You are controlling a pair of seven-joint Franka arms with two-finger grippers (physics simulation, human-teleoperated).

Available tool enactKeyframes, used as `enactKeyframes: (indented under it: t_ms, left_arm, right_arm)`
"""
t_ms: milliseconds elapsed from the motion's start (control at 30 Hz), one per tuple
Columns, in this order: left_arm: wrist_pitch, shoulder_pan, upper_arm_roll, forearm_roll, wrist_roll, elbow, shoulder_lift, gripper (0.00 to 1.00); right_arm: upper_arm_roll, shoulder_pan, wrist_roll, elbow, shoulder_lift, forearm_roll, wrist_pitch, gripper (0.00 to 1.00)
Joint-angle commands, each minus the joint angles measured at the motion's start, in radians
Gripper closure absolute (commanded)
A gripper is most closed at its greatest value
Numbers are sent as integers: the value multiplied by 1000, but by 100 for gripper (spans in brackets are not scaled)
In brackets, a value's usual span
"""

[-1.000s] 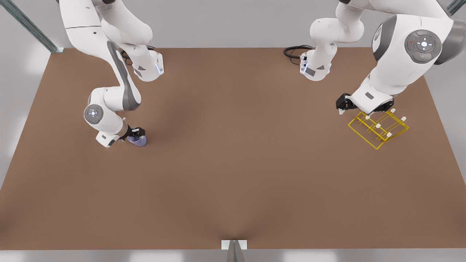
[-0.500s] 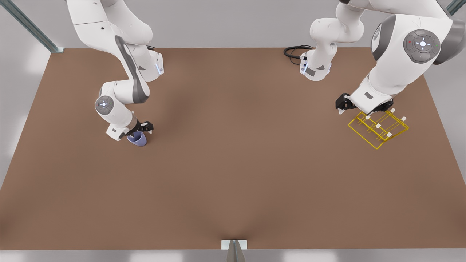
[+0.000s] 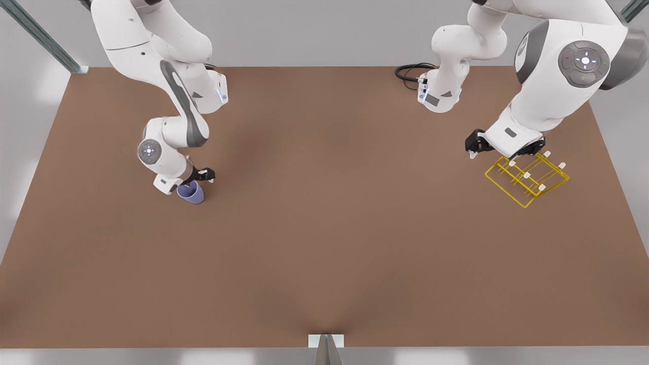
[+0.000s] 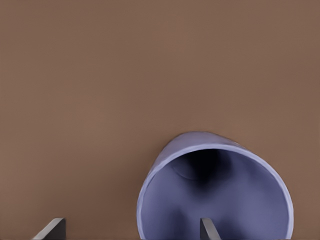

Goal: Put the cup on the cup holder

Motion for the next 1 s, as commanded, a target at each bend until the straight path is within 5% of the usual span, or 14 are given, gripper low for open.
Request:
enactKeyframes:
  t_ms: [0,33,133,167,200,367,500,600,767,967]
  left_arm:
    - [-1,0,-2,1,0,0,-1,0]
    - [-1,0,-1,1,0,0,-1,0]
    - [-2,0,-1,1,0,0,-1,0]
    - [-4,0,-1,1,0,0,-1,0]
    - [-5,0,-1,1,0,0,-1,0]
    - [-5,-1,-2,1,0,0,-1,0]
    - [-5,-6,-2,1,0,0,-1,0]
    - [-5,-6,-2,1,-2,0,-1,0]
    - [-5,-7,-2,1,-2,0,-1,0]
    - [-2,-7,-2,2,-2,0,-1,0]
  right_arm:
    - [1,9,-16,0,22,0,27,0]
    - [1,9,-18,3,36,-6,37,3]
    - [-2,1,-21,5,53,-11,34,34]
    - [-2,-17,-21,6,53,-55,31,49]
    - [-2,-33,-19,10,53,-100,27,79]
    - [-2,-33,-15,52,51,-100,-40,79]
    - [1,-17,-9,296,53,-86,-341,79]
    - [2,71,36,512,129,141,-557,79]
    - [2,317,77,1140,622,627,-894,79]
    - [-7,585,102,1697,1108,1115,-895,79]
